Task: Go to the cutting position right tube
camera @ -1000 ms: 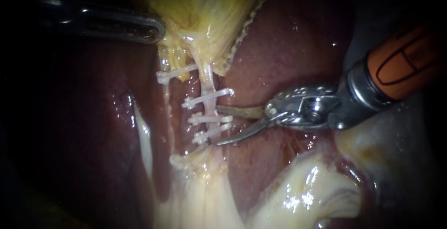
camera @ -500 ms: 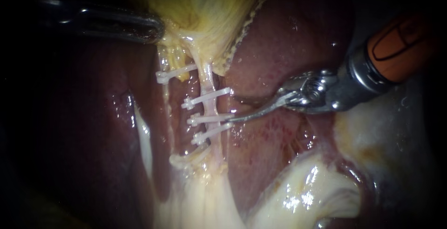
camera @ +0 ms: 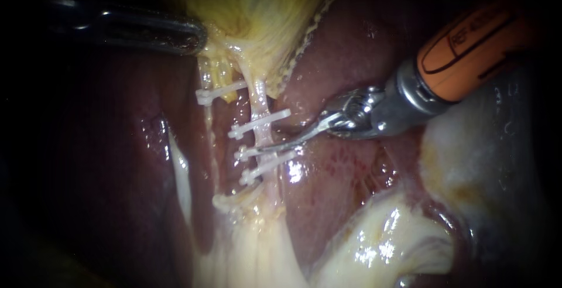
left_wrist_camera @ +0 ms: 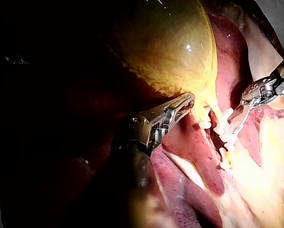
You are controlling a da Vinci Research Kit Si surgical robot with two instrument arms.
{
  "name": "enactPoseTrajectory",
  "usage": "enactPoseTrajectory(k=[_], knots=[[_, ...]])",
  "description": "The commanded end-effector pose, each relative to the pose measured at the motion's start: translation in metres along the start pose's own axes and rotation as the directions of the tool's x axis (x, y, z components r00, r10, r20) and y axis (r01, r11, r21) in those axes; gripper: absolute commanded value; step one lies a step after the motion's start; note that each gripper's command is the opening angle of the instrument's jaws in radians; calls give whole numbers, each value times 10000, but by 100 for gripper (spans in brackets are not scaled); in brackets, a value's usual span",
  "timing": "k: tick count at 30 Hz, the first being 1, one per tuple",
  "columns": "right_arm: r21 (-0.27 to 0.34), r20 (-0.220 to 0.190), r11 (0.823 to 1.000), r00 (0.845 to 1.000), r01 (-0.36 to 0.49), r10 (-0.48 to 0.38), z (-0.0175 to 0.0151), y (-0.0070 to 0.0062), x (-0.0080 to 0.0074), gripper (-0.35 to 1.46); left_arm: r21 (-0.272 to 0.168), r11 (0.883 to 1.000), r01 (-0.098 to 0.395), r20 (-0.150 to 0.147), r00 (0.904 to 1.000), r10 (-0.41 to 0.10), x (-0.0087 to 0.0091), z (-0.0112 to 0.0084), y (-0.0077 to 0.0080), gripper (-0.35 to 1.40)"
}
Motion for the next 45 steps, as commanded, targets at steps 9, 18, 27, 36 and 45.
enactPoseTrajectory(k=[9,18,27,36,45], knots=[[580,-640,9981,9978,191,-153,25,3,9,140,-12,10000,6,2,10000,-6,0,1,0,-35],[1397,-1725,9766,9752,1638,-1389,40,-6,21,143,-15,10000,7,3,10000,-7,0,2,0,-35],[1465,-2201,9423,9386,3011,-2657,49,-30,28,142,-19,10000,9,5,10000,-9,-1,3,0,-35],[1531,-2730,9113,9026,3822,-3328,63,-49,42,143,-25,10000,13,7,10000,-13,-1,4,-1,-35],[1467,-3003,9035,8884,4027,-3472,54,-56,52,143,-24,10000,13,7,10000,-13,-2,4,0,-35]])
